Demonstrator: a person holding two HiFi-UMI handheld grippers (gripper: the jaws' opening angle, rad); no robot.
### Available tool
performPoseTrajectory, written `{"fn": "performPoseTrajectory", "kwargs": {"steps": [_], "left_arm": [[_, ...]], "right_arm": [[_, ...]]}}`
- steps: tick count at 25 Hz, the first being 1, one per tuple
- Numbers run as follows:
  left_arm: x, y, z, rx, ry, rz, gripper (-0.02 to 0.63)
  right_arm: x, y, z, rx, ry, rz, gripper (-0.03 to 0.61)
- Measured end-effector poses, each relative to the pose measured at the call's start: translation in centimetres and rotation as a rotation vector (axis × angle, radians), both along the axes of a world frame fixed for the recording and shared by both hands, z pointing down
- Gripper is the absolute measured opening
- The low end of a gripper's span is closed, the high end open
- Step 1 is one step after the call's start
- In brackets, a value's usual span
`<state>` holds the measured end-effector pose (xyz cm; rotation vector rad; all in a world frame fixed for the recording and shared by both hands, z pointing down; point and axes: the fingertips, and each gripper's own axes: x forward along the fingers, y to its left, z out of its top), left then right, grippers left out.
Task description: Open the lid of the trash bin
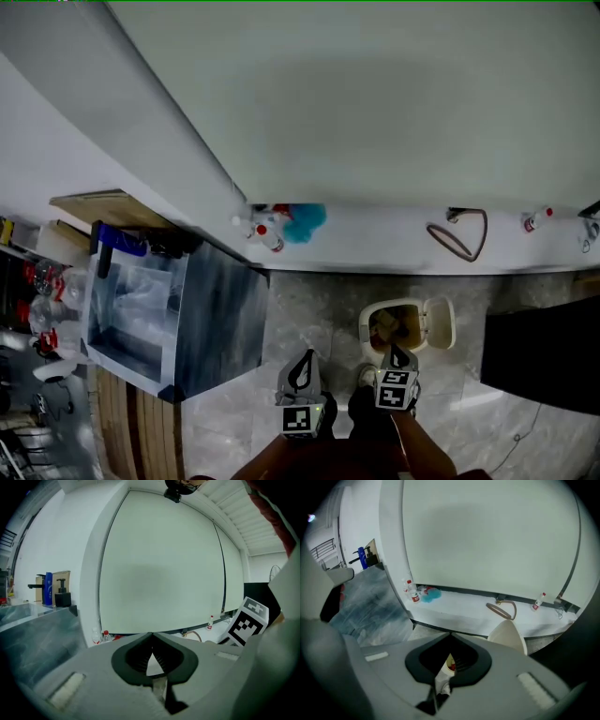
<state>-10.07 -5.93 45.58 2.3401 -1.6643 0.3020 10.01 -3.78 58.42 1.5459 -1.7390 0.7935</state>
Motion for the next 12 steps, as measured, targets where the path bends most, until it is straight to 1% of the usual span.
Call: {"fn": "performPoseTrajectory", "kwargs": {"steps": [5, 9, 12], "left_arm": [[-1.4, -0.6, -3.6, 0.046, -0.036, -0.014, -0.002], [-2.5, -1.0, -5.7, 0.08, -0.035, -0.039, -0.002], [-3.3, -1.5, -8.4, 0.115, -0.036, -0.052, -0.002]], "right_arm": [[0.5, -1.1, -5.8, 0.091, -0.02, 0.0, 0.0], [1.0, -1.8, -10.1, 0.184, -0.019, -0.021, 0.0], [1.0, -2.5, -13.3, 0.244, -0.041, -0.015, 0.0]]}}
